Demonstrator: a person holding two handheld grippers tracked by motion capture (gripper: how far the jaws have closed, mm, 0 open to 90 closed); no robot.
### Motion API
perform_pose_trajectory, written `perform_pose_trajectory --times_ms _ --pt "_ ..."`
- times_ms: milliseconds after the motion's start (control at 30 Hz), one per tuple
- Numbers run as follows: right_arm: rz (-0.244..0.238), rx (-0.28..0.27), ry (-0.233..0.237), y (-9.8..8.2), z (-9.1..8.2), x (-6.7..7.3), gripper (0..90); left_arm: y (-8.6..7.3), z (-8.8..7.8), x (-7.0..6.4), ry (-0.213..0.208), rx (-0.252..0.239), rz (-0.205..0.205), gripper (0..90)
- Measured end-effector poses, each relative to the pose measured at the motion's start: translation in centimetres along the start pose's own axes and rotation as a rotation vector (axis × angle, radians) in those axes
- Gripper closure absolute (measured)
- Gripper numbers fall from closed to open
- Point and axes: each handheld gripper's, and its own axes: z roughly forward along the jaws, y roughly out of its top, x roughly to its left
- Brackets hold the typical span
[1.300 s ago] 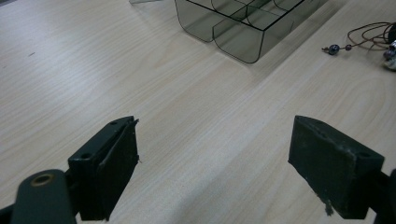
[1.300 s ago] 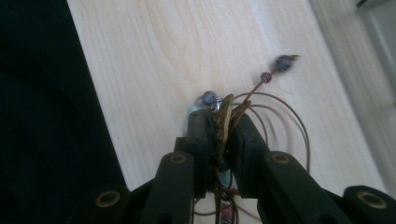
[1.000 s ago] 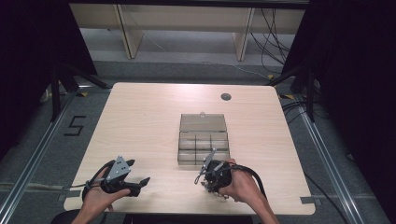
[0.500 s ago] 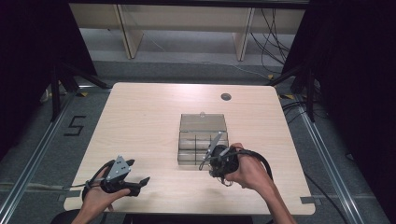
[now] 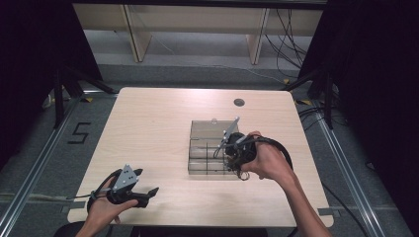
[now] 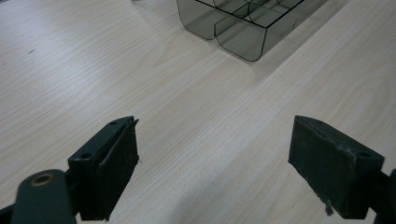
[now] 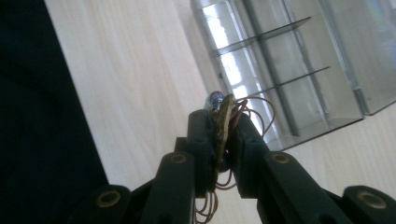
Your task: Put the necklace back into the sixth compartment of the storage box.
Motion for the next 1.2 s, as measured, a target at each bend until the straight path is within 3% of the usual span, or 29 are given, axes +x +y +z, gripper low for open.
perform_pose_trajectory --times_ms 33,67,233,367,567,600,767,967,1200 --pt "0.008 0.010 -0.003 0.2 0.0 -0.2 79.9 0.0 0.0 0.0 -0.002 0.001 -0.001 15.1" --pt "0.004 0.010 0.001 0.4 0.1 -0.5 79.9 0.0 0.0 0.1 -0.001 -0.001 0.022 15.1" --pt "0.012 0.016 -0.008 1.2 0.6 -1.8 79.9 0.0 0.0 0.1 -0.003 -0.001 0.021 15.1" --pt "0.033 0.005 0.016 1.8 1.6 -2.6 79.9 0.1 -0.1 0.2 -0.002 0.012 0.038 15.1" --pt "0.028 -0.009 0.021 2.1 2.7 -3.6 79.9 0.0 0.0 0.2 -0.006 -0.001 0.025 15.1" --pt "0.031 -0.008 0.020 2.2 3.1 -3.9 79.9 0.1 -0.1 0.2 -0.002 0.014 0.040 15.2" --pt "0.043 -0.002 0.020 1.9 3.9 -4.9 79.9 0.1 -0.1 0.3 -0.005 0.012 0.043 15.1" --pt "0.057 0.003 0.028 1.2 5.0 -5.3 79.8 0.0 -0.1 0.1 -0.003 0.011 0.024 15.2" --pt "0.076 0.016 0.047 0.4 6.2 -5.7 79.9 0.0 -0.1 0.1 0.005 0.018 0.031 15.1"
